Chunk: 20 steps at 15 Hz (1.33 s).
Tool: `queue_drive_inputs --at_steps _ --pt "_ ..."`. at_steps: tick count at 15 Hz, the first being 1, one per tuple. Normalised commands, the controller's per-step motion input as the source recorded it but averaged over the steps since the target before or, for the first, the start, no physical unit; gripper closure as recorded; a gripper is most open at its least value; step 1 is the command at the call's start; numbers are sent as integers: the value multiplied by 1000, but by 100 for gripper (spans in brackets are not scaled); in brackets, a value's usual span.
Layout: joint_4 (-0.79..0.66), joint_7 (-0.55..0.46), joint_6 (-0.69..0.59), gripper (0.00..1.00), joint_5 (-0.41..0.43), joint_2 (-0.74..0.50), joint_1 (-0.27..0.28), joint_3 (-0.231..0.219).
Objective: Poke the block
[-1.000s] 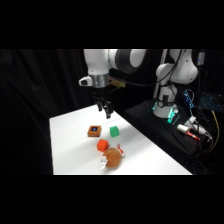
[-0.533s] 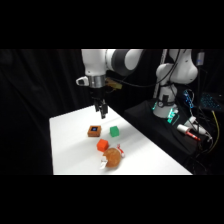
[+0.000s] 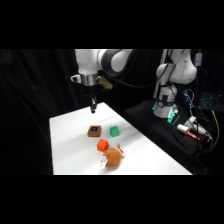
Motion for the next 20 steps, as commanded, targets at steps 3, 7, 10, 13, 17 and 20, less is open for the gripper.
queue_drive_inputs --at_steps 3,7,10,13,17,20 --pt "169 155 61 100 -106 102 -38 -28" --pt "140 125 92 98 -79 128 -38 -20" --pt "95 96 174 99 -26 161 -47 -16" --pt "67 59 224 98 53 171 -55 1" --pt "67 54 231 98 91 187 -43 11" --pt "62 50 214 98 107 190 -34 16"
